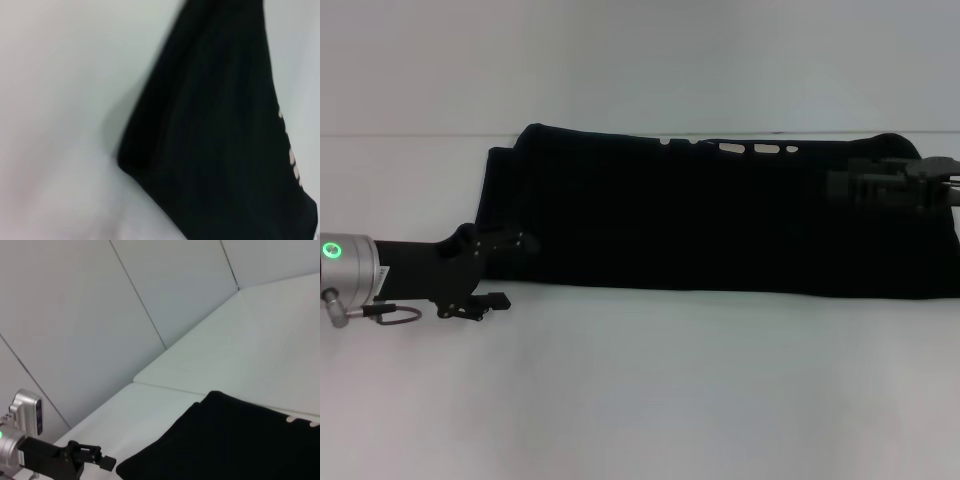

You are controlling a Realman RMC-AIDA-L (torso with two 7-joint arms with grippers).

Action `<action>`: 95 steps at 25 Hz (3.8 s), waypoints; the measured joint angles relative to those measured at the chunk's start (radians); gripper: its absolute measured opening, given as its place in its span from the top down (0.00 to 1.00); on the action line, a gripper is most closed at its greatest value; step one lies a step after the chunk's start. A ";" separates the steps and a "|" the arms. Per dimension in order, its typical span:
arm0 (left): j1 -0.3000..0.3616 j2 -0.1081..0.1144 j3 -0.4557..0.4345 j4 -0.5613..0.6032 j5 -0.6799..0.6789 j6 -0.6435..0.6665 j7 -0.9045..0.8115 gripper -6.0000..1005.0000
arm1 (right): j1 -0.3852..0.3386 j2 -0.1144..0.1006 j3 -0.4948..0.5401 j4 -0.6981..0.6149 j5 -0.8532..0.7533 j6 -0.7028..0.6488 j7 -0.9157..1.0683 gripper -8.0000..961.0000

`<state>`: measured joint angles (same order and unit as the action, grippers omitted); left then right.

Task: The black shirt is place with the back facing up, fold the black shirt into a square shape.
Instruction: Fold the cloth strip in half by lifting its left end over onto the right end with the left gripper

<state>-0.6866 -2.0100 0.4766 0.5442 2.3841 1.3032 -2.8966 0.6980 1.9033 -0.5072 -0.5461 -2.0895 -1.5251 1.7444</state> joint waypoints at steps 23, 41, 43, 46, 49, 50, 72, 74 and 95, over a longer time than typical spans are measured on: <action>-0.001 -0.001 -0.040 -0.027 -0.002 -0.138 -0.030 0.07 | -0.005 0.005 0.013 0.000 0.063 0.002 0.001 0.24; 0.008 -0.007 -0.032 -0.030 0.000 -0.152 -0.022 0.07 | -0.003 0.003 0.013 0.000 0.063 0.014 0.006 0.24; 0.009 -0.007 -0.031 -0.030 0.000 -0.153 -0.021 0.07 | -0.004 0.004 0.014 0.000 0.063 0.014 0.007 0.24; 0.013 -0.007 -0.031 -0.030 0.000 -0.164 -0.020 0.07 | -0.007 0.004 0.015 0.000 0.063 0.014 0.007 0.24; 0.016 -0.009 -0.033 -0.030 0.000 -0.173 -0.018 0.07 | -0.007 0.005 0.015 0.000 0.063 0.014 0.009 0.24; 0.016 -0.009 -0.033 -0.030 0.000 -0.174 -0.018 0.07 | -0.007 0.005 0.015 0.000 0.063 0.014 0.009 0.24; 0.007 -0.010 -0.032 -0.030 -0.009 -0.220 -0.005 0.07 | -0.009 0.005 0.042 0.000 0.064 0.008 0.010 0.24; 0.006 -0.010 -0.032 -0.031 -0.009 -0.227 -0.001 0.07 | -0.009 0.005 0.043 0.000 0.064 0.008 0.010 0.24; 0.011 -0.013 -0.041 -0.026 -0.008 -0.098 0.004 0.07 | -0.007 0.000 0.046 0.000 0.073 0.014 0.012 0.24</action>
<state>-0.6753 -2.0233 0.4358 0.5187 2.3759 1.2048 -2.8924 0.6914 1.9038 -0.4617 -0.5460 -2.0168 -1.5113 1.7564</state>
